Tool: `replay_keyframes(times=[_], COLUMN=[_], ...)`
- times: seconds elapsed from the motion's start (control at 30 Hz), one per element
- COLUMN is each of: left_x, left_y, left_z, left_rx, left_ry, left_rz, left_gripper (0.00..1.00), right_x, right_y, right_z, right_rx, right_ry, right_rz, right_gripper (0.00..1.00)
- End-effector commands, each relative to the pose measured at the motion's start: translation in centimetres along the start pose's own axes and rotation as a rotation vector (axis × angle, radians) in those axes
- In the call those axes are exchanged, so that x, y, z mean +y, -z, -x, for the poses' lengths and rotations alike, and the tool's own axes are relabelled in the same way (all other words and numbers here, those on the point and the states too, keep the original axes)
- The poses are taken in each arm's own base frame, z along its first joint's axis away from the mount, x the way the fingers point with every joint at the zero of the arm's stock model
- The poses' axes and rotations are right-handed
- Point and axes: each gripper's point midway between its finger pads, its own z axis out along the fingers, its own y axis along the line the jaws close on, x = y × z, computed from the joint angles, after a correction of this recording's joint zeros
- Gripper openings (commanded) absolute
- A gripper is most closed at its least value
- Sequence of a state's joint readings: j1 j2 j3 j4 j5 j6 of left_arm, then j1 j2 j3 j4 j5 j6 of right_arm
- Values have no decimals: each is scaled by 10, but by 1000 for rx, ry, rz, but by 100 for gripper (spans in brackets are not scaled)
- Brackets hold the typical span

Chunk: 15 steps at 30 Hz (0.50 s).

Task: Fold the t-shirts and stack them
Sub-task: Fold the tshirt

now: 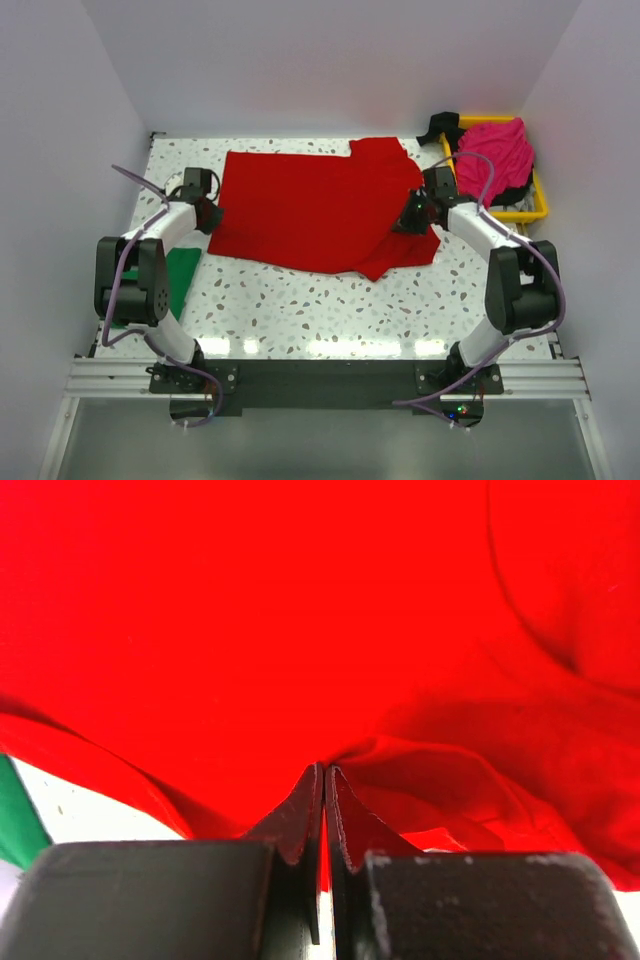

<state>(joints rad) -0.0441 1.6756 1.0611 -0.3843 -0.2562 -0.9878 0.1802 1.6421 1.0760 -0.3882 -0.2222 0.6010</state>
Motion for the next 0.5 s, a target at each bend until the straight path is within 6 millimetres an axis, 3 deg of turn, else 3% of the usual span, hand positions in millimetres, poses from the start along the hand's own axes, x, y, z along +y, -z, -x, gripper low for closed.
replay_keyframes(times=[0.0,0.23,0.47], left_x=[-5,-6,-8], left_y=[3,3,4], left_z=[21,28,28], left_rx=[-44,-48,-47], left_ry=[44,62,64], left_rz=[-8,-24,-36], left_gripper=[0,0,0], right_x=[20,13,8], right_y=[16,27,29], right_z=[39,54,57], right_rx=[-94,-131,-142], right_ry=[8,-33,-50], right_rz=[80,93,99], right_gripper=[0,0,0])
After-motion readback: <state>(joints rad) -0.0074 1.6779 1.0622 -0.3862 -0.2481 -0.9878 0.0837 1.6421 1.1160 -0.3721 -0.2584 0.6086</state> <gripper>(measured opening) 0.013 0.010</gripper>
